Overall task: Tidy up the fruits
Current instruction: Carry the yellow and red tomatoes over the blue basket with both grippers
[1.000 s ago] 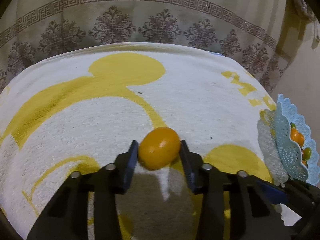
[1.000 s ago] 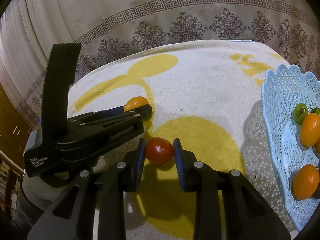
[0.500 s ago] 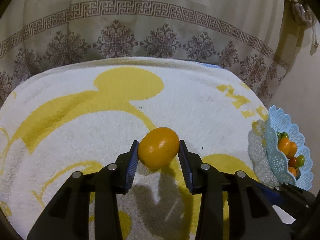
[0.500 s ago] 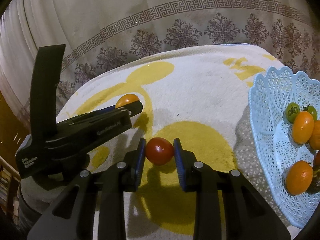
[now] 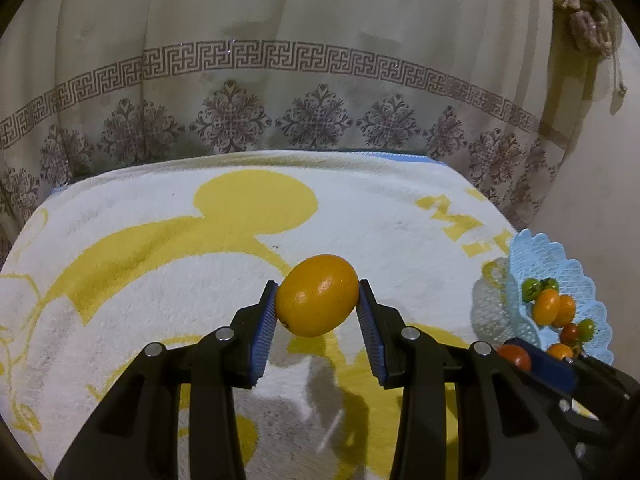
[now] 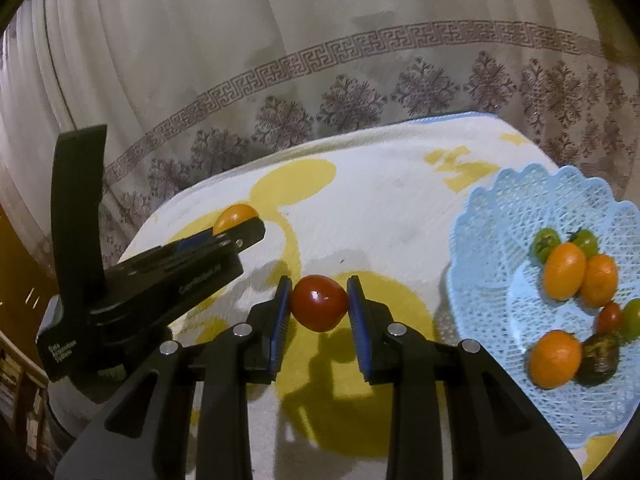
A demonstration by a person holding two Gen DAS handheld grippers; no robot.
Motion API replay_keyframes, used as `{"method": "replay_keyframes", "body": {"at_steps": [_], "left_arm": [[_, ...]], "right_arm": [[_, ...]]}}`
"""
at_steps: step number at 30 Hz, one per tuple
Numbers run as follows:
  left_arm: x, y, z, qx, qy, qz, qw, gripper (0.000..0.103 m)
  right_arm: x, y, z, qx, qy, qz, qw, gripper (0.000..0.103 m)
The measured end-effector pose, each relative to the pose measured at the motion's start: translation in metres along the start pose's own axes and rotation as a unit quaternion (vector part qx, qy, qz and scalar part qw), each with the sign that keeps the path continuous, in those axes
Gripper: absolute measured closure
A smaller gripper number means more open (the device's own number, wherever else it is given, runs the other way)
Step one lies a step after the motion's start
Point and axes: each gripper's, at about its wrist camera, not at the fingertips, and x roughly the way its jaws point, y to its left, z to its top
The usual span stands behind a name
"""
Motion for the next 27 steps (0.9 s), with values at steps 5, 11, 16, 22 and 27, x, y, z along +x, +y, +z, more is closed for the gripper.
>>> {"method": "replay_keyframes", "body": {"at_steps": [5,11,16,22,27], "left_arm": [[-0.009,-0.009,0.001,0.008,-0.01,-0.008,0.9999,0.063],[-0.018,-0.022,0.001,0.018,-0.018,-0.02,0.9995,0.063],[-0.022,-0.033,-0.001,0.029,-0.021,-0.029,0.999,0.063],[-0.024,-0.044,-0.005,0.039,-0.02,-0.037,0.9983,0.063],[-0.028,-0.055,-0.008,0.049,-0.021,-0.047,0.9975,0.063]], "right_arm": [[-0.014,-0.007,0.005,0.015,-0.014,-0.008,1.0,0.074],[-0.029,-0.017,0.009,0.028,-0.029,-0.019,0.999,0.074],[-0.041,-0.024,0.012,0.036,-0.041,-0.029,0.998,0.074],[-0.056,-0.034,0.017,0.045,-0.057,-0.042,0.996,0.074],[-0.07,-0.047,0.015,0.056,-0.068,-0.059,0.994,0.074]]}}
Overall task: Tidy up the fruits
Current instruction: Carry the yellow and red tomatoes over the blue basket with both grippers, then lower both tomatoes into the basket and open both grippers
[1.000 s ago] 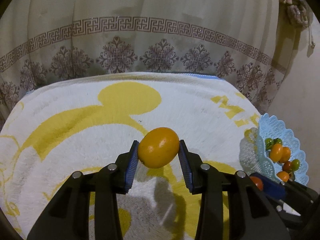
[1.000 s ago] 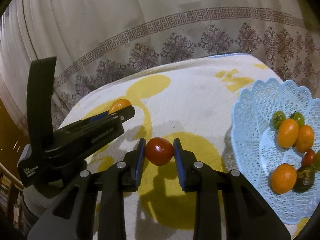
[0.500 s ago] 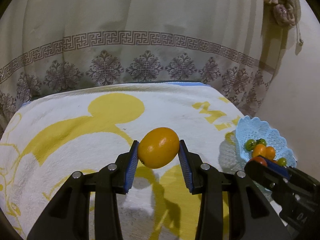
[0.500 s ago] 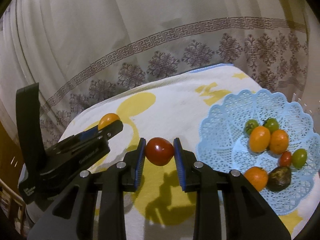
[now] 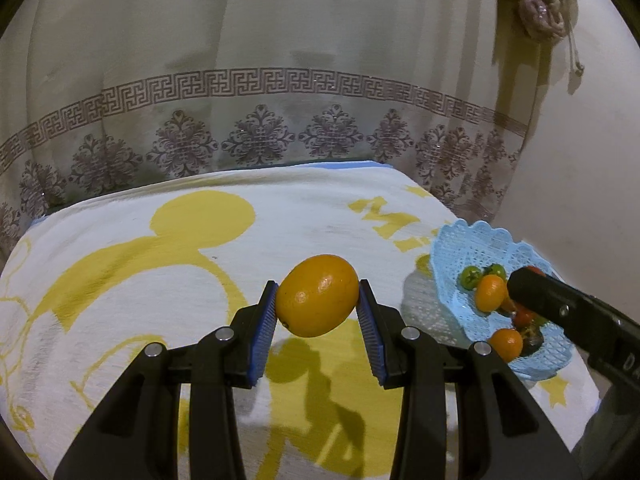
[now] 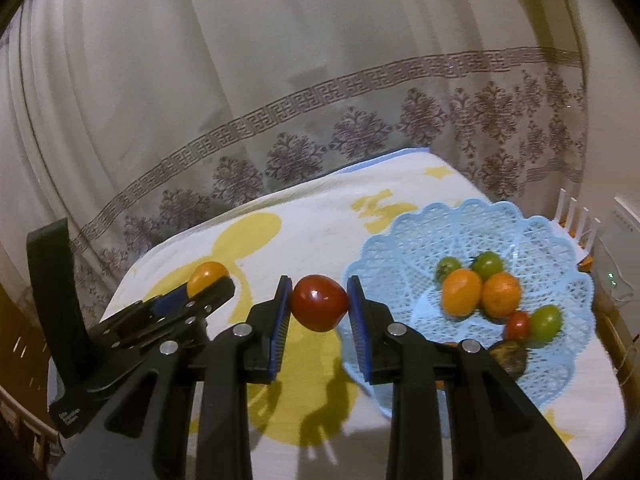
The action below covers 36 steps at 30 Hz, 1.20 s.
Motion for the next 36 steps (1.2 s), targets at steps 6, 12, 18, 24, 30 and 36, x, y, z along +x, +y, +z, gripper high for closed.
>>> {"method": "replay_keyframes", "body": {"at_steps": [6,12,18,24,30,36], "left_arm": [[-0.003,-0.013,-0.003,0.01,0.002,-0.01,0.9999,0.063],[-0.006,-0.028,-0.007,0.023,0.003,-0.021,0.9995,0.063],[-0.005,-0.049,-0.013,0.042,0.011,-0.037,0.9984,0.063],[-0.01,-0.068,-0.009,0.059,0.002,-0.053,0.9968,0.063],[-0.004,-0.089,-0.005,0.07,0.005,-0.076,0.9946,0.063],[0.004,-0.107,-0.001,0.08,0.005,-0.102,0.9916,0.063]], "right_arm": [[-0.011,-0.026,-0.005,0.019,-0.004,-0.027,0.999,0.074],[-0.017,-0.053,-0.011,0.044,-0.001,-0.047,0.998,0.074],[-0.022,-0.072,-0.016,0.06,-0.002,-0.059,0.996,0.074],[-0.021,-0.088,-0.02,0.07,0.003,-0.075,0.995,0.074],[-0.02,-0.094,-0.018,0.071,0.001,-0.077,0.994,0.074],[-0.018,-0.099,-0.015,0.075,-0.001,-0.078,0.994,0.074]]}}
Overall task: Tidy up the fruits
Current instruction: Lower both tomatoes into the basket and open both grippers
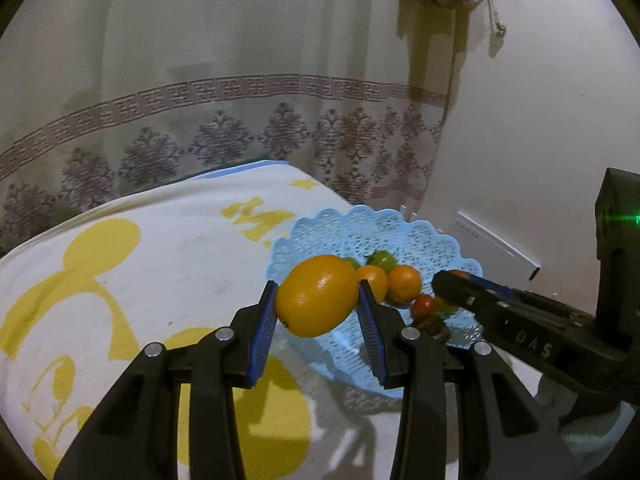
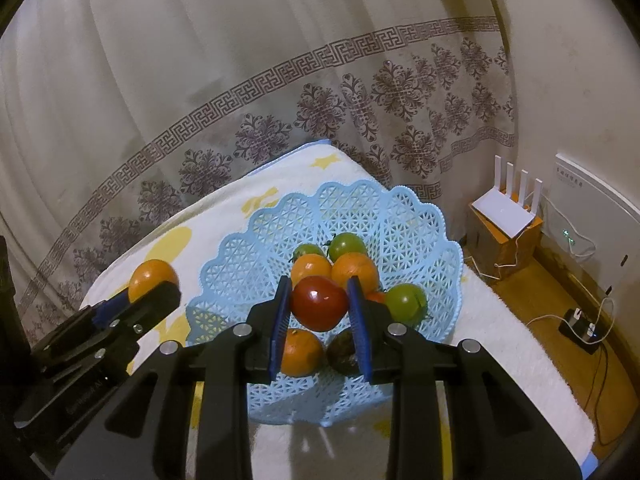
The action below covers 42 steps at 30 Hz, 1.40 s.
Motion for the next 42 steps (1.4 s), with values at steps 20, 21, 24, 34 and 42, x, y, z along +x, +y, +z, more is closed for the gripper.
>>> {"method": "replay_keyframes", "body": {"at_steps": [20,21,24,34,42], "left_arm": [[0.026,0.001,-0.006,-0.014,0.017,-0.029,0.9994,0.049],[0.023,0.002,-0.005,-0.015,0.01,-0.025,0.9995,0.043],[0.018,0.005,-0.003,-0.019,0.002,-0.022,0.9996,0.038],[0.014,0.016,-0.002,-0.03,0.0,0.005,0.9995,0.023],[0.008,0.021,0.0,-0.029,-0.007,0.019,0.9994,0.011]], "right_arm": [[0.015,-0.008,0.003,0.015,0.003,-0.015,1.0,0.074],[0.016,-0.008,0.003,0.017,0.002,-0.016,1.0,0.074],[0.016,-0.008,0.004,0.02,0.002,-0.018,1.0,0.074],[0.011,-0.009,0.006,0.026,-0.01,-0.022,0.999,0.057],[-0.001,-0.009,0.005,0.034,-0.027,-0.033,0.999,0.032]]}}
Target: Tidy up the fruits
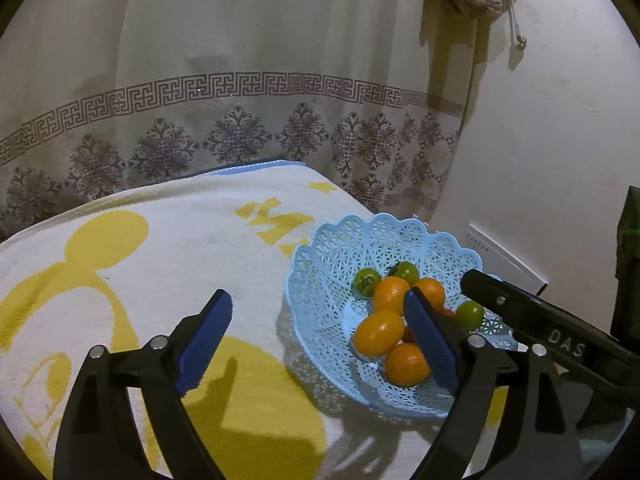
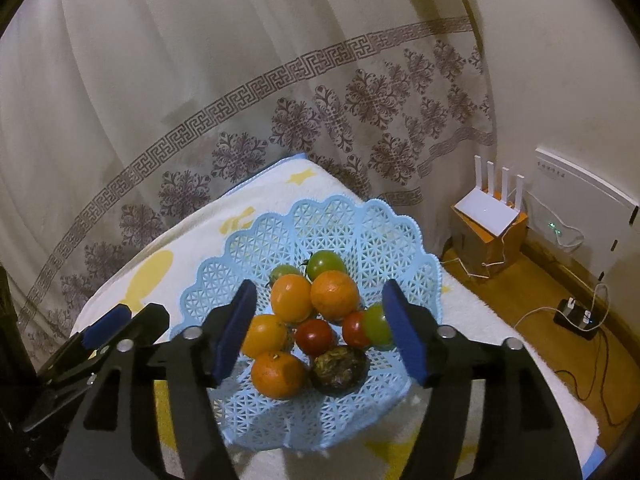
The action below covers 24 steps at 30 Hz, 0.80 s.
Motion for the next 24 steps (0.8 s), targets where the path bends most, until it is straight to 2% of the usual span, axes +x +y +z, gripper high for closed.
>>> {"method": "replay_keyframes", "body": {"at_steps": [4,8,10,17,24], "left_arm": [[-0.004,0.001,0.0,0.003,-0.002,0.011,0.9999,0.01],[-0.007,0.002,0.002,0.002,-0.004,0.012,0.9999,0.01],[-0.01,0.003,0.002,0.001,-0.005,0.012,0.9999,0.01],[-0.018,-0.002,0.003,0.014,-0.009,0.025,0.9996,0.01],[-0.028,-0.006,0.002,0.032,-0.011,0.033,0.9989,0.006]], "right_arm": [[-0.008,0.0,0.001,0.0,-0.008,-0.008,1.0,0.014],[-0.017,-0.002,0.003,0.009,-0.017,-0.011,1.0,0.011],[-0.021,-0.002,0.004,0.012,-0.022,-0.009,1.0,0.005],[-0.027,-0.002,0.002,0.013,-0.017,-0.008,1.0,0.003],[-0.029,-0.002,-0.007,-0.015,0.0,-0.037,0.999,0.003]]}}
